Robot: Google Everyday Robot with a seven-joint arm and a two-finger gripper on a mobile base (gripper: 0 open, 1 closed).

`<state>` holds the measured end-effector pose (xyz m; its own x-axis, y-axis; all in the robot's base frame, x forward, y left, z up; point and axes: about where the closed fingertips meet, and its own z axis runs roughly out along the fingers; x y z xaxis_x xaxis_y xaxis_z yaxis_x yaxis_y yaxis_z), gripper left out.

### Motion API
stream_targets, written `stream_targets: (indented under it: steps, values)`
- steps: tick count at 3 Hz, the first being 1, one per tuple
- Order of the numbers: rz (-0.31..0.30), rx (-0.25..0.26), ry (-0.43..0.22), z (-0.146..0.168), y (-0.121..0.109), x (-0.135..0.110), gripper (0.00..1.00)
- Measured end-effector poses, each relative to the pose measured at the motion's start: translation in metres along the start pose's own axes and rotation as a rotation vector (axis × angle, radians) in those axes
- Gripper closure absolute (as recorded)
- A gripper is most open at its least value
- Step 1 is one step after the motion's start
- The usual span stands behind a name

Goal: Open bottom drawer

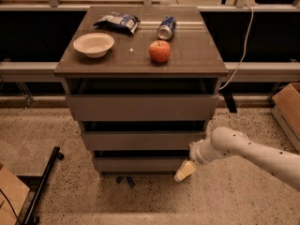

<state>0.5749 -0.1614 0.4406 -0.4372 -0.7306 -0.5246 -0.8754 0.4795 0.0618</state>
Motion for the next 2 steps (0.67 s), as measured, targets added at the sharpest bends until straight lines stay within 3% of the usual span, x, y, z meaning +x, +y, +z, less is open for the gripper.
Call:
stream_targets:
  steps: [1,2]
  values:
    - [0.0,0.0,0.0,0.0,0.0,0.0,0.0]
    - [0.052,-0.048,-0.021,0.019,0.002,0.025,0.0]
